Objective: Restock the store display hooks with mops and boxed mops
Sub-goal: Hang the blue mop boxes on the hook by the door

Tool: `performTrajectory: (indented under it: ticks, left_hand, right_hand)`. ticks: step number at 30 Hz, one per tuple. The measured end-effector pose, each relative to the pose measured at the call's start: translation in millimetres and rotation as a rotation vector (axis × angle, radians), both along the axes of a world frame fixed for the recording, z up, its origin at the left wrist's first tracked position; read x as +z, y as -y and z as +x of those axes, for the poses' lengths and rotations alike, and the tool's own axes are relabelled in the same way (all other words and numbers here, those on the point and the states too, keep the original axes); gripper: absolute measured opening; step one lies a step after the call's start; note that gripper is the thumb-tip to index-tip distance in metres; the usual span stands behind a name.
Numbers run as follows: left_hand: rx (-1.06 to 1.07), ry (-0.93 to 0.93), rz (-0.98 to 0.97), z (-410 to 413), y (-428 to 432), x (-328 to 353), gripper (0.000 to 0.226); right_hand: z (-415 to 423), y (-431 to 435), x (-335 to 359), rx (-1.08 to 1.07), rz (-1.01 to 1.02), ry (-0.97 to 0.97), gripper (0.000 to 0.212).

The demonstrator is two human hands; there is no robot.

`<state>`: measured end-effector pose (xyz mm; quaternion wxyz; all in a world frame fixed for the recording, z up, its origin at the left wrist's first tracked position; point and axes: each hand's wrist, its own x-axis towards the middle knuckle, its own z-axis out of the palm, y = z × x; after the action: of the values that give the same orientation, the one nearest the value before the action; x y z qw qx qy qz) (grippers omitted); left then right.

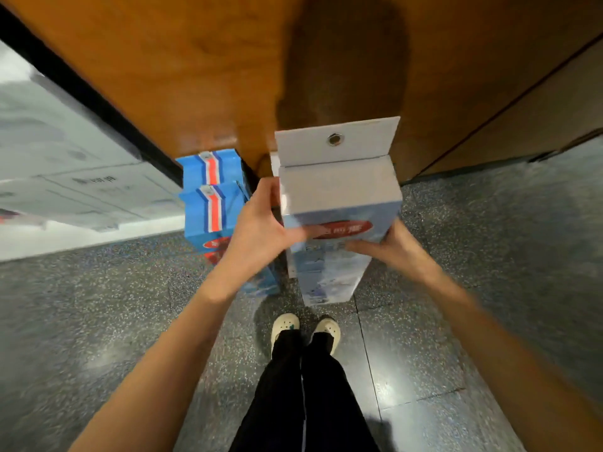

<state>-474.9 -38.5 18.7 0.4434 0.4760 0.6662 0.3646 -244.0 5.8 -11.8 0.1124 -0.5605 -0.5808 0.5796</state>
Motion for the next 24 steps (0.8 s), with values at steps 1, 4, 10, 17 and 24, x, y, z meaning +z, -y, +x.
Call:
performTrajectory:
  ticks: [1, 4, 10, 17, 24]
  left_hand:
    - [0.002, 0.045, 0.025, -5.7, -2.0, 28.3, 0.083]
    - [-0.006, 0.005, 0.128, -22.1, -6.7, 107.5, 0.083]
    - [0.044, -0.111, 0.363, -48.8, 5.5, 256.0, 0.059]
    - [0.189, -0.098, 0.64, -89.4, 59.9, 384.3, 0.058]
    - [0.326, -0.186, 0.796, -157.7, 114.1, 462.2, 0.041]
  right_hand:
    - [-3.4, -1.2, 28.5, -0.002, 0.053, -0.013, 0.092]
    - [-16.9, -3.6, 114.0, -0.032, 0.194, -0.037, 0.087]
    - [-46.7, -2.5, 260.0, 0.014, 0.531, -0.088, 0.071]
    - [-102.7, 29.3, 395.0, 0.101, 0.816, -0.2, 0.077]
    - [-185.9, 65.9, 467.6, 0.218, 0.877, -0.348, 0.091]
